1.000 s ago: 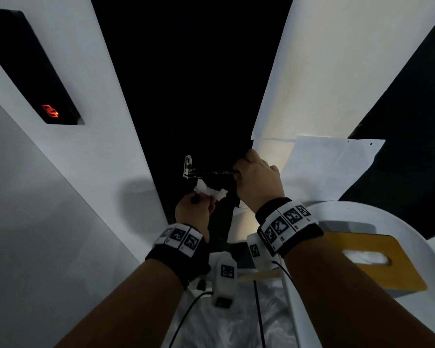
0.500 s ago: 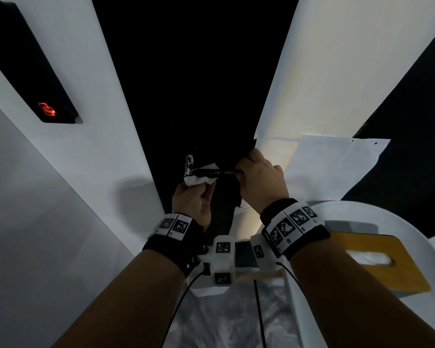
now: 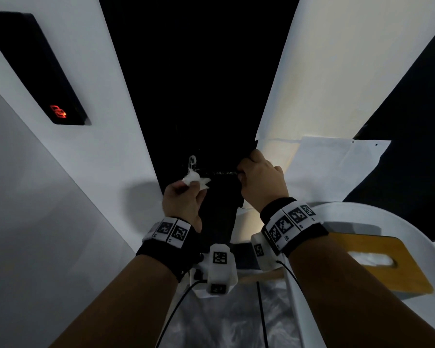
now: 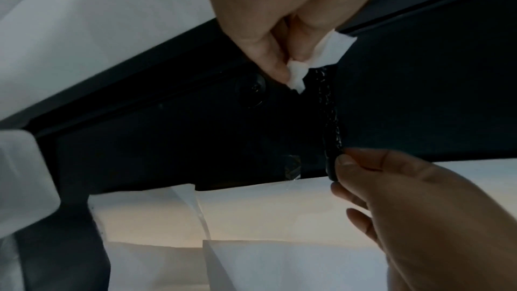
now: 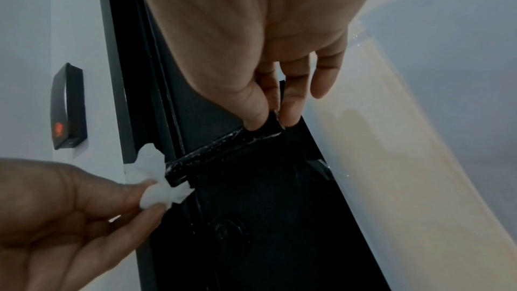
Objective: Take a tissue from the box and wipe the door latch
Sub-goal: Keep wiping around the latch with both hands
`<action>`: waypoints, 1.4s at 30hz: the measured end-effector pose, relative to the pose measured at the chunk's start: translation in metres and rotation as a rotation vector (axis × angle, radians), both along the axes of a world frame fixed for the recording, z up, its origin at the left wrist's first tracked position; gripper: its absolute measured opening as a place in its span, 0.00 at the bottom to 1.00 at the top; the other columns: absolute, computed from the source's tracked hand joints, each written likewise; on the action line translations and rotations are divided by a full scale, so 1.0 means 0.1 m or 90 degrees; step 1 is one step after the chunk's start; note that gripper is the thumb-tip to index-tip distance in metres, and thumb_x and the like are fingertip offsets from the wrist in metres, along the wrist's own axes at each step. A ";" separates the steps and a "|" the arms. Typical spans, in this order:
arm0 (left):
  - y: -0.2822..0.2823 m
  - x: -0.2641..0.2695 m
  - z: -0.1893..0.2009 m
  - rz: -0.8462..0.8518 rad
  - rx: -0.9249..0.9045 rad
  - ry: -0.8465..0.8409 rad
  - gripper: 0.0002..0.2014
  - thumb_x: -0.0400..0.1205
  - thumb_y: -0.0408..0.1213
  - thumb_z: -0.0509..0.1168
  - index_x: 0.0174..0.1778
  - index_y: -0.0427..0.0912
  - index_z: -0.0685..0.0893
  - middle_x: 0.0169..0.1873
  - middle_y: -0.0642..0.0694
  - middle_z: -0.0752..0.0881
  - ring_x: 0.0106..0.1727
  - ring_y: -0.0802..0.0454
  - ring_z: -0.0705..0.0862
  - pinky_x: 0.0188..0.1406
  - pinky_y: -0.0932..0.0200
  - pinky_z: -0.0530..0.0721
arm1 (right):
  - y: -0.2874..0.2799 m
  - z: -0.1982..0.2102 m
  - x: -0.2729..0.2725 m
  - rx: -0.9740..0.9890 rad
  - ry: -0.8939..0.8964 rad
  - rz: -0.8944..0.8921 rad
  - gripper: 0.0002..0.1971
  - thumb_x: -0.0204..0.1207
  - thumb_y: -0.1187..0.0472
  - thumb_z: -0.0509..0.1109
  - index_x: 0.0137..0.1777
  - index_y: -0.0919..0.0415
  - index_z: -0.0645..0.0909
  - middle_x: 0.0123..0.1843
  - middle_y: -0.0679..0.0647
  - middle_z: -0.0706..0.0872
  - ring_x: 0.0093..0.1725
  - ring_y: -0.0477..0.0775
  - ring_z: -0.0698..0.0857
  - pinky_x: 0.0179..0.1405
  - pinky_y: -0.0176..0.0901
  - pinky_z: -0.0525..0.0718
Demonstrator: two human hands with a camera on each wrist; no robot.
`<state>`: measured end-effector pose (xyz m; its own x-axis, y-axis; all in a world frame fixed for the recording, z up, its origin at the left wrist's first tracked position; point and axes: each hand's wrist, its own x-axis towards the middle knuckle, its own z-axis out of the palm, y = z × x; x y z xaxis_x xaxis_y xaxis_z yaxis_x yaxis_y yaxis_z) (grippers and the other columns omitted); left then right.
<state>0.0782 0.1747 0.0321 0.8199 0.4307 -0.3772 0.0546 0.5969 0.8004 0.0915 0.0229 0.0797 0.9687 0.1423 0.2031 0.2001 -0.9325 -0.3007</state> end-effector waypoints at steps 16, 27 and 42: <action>0.07 -0.02 -0.01 0.077 0.320 -0.011 0.06 0.74 0.33 0.74 0.45 0.45 0.87 0.40 0.50 0.86 0.41 0.57 0.85 0.54 0.57 0.87 | 0.01 0.01 0.00 -0.008 0.008 -0.001 0.12 0.76 0.64 0.62 0.57 0.58 0.80 0.58 0.55 0.74 0.53 0.63 0.81 0.50 0.53 0.72; 0.13 0.03 -0.01 0.016 0.461 -0.053 0.07 0.76 0.37 0.72 0.49 0.50 0.89 0.49 0.46 0.89 0.50 0.53 0.88 0.59 0.51 0.86 | 0.02 -0.01 0.02 -0.002 0.006 -0.004 0.12 0.76 0.64 0.62 0.57 0.57 0.80 0.58 0.55 0.74 0.53 0.63 0.81 0.49 0.52 0.71; 0.20 0.06 0.16 -0.038 0.690 -0.051 0.09 0.80 0.38 0.68 0.53 0.42 0.89 0.55 0.43 0.83 0.51 0.52 0.84 0.54 0.66 0.79 | 0.00 -0.02 0.02 -0.005 0.000 0.000 0.12 0.75 0.64 0.63 0.57 0.57 0.80 0.57 0.54 0.74 0.52 0.62 0.81 0.48 0.49 0.69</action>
